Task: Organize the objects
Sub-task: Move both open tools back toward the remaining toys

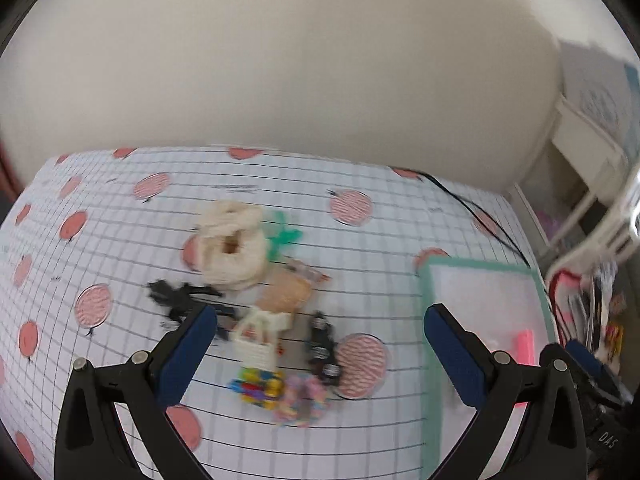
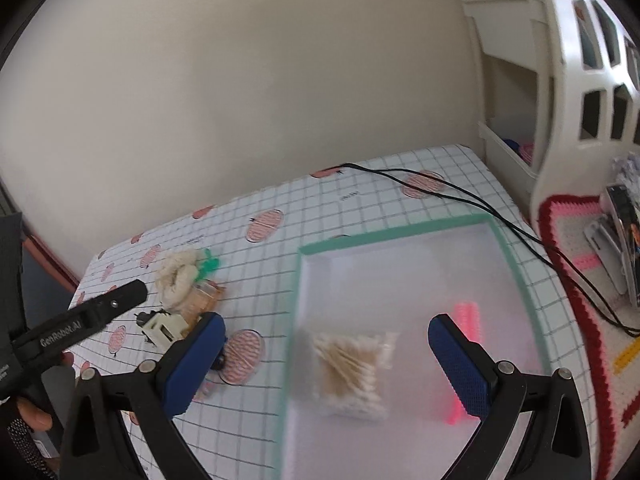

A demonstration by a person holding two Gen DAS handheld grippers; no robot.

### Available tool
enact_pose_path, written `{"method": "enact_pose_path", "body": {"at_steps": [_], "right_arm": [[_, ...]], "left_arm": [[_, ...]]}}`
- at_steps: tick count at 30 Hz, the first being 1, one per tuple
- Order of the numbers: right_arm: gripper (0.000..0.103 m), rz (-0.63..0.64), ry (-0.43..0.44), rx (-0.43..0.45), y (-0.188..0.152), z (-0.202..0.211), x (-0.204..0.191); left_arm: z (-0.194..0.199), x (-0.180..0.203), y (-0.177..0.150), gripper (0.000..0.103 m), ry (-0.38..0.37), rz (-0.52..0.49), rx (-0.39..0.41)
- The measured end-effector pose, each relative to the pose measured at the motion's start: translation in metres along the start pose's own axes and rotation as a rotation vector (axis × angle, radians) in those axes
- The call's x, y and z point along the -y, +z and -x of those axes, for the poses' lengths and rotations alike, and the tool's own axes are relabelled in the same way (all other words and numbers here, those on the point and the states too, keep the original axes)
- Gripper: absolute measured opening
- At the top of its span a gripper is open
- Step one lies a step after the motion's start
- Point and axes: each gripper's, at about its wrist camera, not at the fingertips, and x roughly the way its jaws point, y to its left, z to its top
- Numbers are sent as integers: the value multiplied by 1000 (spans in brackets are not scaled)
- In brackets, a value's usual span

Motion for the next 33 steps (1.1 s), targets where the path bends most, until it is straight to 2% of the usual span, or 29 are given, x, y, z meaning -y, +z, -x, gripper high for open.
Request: {"method": "enact_pose_path", "body": {"at_steps": [4, 9, 15, 21, 27, 33], "right_arm": [[103, 17, 21, 3, -1, -7, -25], [103, 32, 83, -18, -3, -23, -54], [103, 99, 100, -43, -17, -44, -88], [103, 152, 82, -96, -29, -68, -108], [103, 194, 55, -195, -45, -95, -121], [103, 279, 37, -262, -64, -107, -136]], "left_arm": [[3, -43, 2, 103, 37, 78, 31], [1, -93, -3, 103, 103, 154, 32], [-8, -130, -10, 103, 120, 235, 8], [-24, -141, -19, 103, 90, 273, -64], [-41, -135, -25, 103, 96, 193, -149], [-48, -132, -32, 103, 62, 168, -203]]}}
